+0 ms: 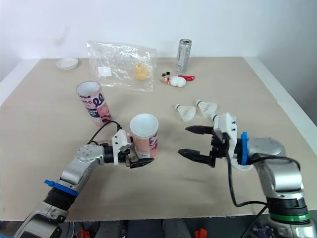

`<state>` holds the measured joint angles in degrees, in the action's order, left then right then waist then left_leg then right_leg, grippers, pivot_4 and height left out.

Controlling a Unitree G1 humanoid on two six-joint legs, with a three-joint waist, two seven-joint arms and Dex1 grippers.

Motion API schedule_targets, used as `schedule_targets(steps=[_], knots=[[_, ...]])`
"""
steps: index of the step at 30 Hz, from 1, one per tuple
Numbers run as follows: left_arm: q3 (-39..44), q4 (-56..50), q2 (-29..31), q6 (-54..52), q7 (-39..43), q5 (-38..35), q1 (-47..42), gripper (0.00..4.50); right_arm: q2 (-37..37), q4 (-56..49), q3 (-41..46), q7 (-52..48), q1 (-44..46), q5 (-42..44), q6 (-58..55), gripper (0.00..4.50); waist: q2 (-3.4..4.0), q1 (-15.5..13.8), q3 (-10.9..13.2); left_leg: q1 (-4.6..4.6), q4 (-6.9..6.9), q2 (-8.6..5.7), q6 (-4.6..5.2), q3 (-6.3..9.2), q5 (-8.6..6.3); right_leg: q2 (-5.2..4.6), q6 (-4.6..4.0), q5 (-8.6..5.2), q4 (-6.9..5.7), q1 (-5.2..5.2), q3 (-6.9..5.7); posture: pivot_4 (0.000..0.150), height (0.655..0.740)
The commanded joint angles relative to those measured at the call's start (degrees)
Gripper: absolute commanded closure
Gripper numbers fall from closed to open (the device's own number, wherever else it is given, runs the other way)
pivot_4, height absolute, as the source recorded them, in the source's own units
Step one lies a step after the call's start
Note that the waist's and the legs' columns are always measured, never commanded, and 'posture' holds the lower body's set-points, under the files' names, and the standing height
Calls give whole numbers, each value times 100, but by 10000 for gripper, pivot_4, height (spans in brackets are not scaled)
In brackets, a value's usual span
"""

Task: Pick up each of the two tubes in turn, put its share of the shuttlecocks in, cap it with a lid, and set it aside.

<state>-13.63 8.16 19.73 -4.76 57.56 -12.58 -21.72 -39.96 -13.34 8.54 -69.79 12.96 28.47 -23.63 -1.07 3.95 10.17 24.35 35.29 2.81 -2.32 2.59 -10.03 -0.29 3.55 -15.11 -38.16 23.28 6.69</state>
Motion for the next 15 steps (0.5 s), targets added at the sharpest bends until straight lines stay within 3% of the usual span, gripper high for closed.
schedule_targets(steps=[1, 15], knots=[[154, -31, 167, 78, 132, -93, 91, 0, 141, 66, -258, 7, -79, -189, 583, 802, 0, 12, 0, 0, 1, 0, 0, -1, 0, -1, -1, 0, 0, -1, 1, 1500, 7400], [688, -711, 851, 159, 449, -497, 580, 0, 1118, 1436, -1387, 170, 416, -954, 2019, 802, -24, 21, 18, 10, -4, 6, -8, 4, -5, 4, 16, 1, 3, 1, -3, 1500, 7400]])
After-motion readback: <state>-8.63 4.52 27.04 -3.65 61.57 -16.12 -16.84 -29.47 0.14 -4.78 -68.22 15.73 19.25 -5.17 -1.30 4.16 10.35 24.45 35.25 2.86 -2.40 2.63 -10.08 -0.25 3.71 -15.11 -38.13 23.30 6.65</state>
